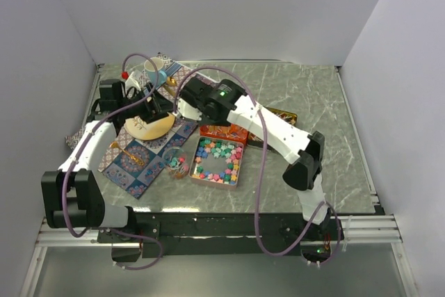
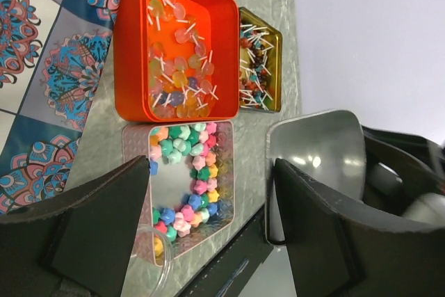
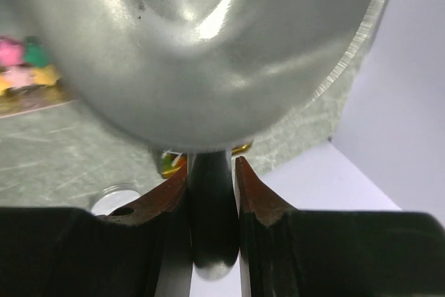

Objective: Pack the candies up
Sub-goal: Adjust the spatula.

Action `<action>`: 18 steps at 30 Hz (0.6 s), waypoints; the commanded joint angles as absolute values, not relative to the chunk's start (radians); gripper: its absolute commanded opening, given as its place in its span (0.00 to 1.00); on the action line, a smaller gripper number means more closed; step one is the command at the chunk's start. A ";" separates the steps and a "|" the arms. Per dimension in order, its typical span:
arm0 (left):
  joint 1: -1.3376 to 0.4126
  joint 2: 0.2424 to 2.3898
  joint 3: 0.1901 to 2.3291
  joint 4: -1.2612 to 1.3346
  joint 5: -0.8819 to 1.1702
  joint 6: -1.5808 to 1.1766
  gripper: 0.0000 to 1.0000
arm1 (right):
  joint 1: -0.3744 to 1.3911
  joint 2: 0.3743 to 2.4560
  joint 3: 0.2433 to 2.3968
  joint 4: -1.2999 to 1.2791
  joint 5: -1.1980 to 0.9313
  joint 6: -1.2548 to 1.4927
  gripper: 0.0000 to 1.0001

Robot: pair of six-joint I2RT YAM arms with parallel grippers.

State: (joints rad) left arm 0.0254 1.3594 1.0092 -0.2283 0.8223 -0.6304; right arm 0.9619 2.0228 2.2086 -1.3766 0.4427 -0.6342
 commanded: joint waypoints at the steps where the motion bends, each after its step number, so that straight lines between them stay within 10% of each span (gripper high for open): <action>1: 0.021 1.384 0.977 -0.198 0.796 -0.627 0.78 | 0.950 1.843 2.264 -1.327 0.344 -0.580 0.00; 18: 0.079 1.387 1.132 -0.231 0.694 -0.618 0.82 | 0.893 1.723 2.079 -1.252 0.178 -0.477 0.00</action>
